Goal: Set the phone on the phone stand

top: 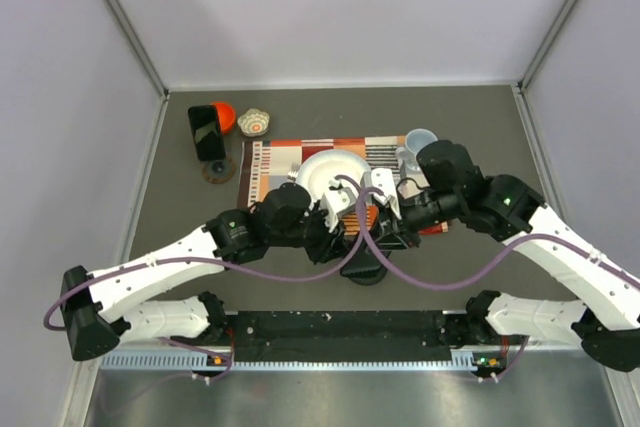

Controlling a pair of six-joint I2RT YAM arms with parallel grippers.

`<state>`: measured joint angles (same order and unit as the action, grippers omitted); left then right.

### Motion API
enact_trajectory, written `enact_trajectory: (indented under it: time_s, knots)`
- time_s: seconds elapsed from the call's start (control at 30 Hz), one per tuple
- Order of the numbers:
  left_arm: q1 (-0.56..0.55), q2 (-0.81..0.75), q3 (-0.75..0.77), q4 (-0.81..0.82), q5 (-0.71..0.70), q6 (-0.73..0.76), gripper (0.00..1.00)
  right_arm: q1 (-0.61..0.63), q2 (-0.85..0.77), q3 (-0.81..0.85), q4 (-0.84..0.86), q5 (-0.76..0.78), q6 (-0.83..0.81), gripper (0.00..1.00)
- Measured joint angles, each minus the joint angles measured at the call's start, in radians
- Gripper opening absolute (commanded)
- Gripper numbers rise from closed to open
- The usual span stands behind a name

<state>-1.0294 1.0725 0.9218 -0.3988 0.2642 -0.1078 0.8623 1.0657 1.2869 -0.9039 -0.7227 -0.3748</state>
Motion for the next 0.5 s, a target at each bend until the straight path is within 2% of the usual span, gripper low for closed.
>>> enact_trajectory:
  time_s: [0.03, 0.1, 0.23, 0.37, 0.47, 0.5]
  knots:
    - [0.000, 0.009, 0.011, -0.008, 0.000, 0.007, 0.19, 0.000, -0.002, -0.003, 0.003, 0.002, -0.001, 0.00]
    - [0.000, 0.030, 0.035, -0.029, -0.002, 0.011, 0.28, 0.000, -0.020, -0.016, 0.007, 0.018, 0.001, 0.00]
    - [0.001, 0.054, 0.070, -0.062, -0.031, 0.000, 0.53, 0.000, -0.109, -0.051, 0.018, 0.064, 0.029, 0.00]
    - [0.001, 0.034, 0.073, -0.106, -0.050, -0.045, 0.58, 0.000, -0.255, -0.079, 0.021, 0.104, 0.091, 0.00]
    - [0.001, -0.018, 0.073, -0.129, -0.067, -0.085, 0.57, 0.000, -0.353, -0.083, 0.020, 0.136, 0.138, 0.00]
    - [0.001, -0.041, 0.073, -0.135, -0.076, -0.102, 0.54, 0.000, -0.382, -0.083, 0.021, 0.147, 0.153, 0.00]
